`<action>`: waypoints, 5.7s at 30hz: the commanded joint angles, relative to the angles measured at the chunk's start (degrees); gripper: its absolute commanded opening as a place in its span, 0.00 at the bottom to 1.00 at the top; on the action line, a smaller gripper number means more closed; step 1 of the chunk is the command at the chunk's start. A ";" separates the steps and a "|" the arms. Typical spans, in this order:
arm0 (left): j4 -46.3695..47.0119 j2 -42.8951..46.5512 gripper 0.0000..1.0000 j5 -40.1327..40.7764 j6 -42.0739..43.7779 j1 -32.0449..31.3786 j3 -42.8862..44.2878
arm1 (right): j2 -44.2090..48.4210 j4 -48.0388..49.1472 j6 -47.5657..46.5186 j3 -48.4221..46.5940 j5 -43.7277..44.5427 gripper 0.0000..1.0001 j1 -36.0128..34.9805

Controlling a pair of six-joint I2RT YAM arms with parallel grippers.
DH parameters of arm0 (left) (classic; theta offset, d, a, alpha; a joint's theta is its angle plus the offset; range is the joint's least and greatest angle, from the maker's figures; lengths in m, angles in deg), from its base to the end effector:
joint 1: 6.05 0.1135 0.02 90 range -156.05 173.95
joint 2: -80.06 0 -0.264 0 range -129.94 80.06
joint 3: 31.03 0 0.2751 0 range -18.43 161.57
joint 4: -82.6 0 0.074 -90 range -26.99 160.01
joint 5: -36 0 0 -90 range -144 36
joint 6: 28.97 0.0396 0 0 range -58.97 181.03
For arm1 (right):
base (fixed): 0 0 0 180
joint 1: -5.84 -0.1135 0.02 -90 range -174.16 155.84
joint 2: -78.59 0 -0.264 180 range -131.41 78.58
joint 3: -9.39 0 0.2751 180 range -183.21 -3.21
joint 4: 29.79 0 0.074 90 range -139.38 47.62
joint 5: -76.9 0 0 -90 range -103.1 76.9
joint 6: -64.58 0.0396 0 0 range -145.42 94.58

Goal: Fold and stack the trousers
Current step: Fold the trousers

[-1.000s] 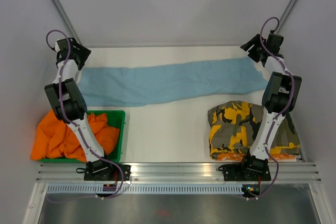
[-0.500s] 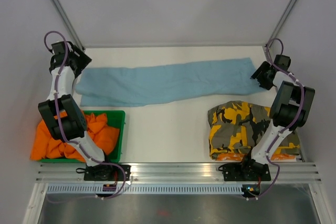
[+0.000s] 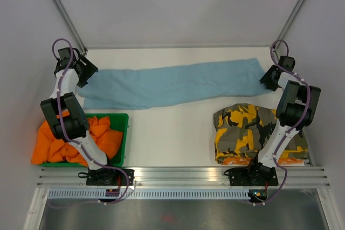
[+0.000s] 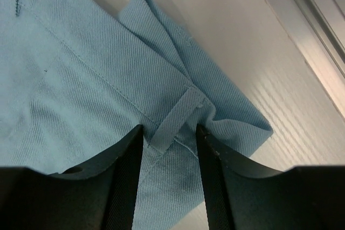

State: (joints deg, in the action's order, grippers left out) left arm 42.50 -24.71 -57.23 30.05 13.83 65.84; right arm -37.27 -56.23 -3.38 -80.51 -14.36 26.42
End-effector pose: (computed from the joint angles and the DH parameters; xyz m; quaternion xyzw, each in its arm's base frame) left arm 0.4106 0.1461 0.2466 -0.3916 0.8471 -0.0608 0.3540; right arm 0.4233 -0.1580 0.1406 0.3407 0.8832 0.0145 0.3221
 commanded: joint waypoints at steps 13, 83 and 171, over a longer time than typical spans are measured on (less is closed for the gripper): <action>2.02 -3.43 0.81 -0.12 -1.18 0.16 2.56 | -8.37 -4.53 1.86 -23.95 -5.32 0.55 0.52; 4.83 -9.57 0.82 3.49 7.34 0.25 8.02 | -36.39 -1.19 13.37 -57.80 -2.17 0.00 -10.38; 7.73 3.52 0.84 2.96 -3.65 3.50 -5.96 | 3.45 20.88 35.61 3.65 8.29 0.88 -7.04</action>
State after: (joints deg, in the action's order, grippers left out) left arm 48.99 -22.44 -54.54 25.92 16.82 58.32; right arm -31.80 -33.78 31.38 -72.66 -8.39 19.82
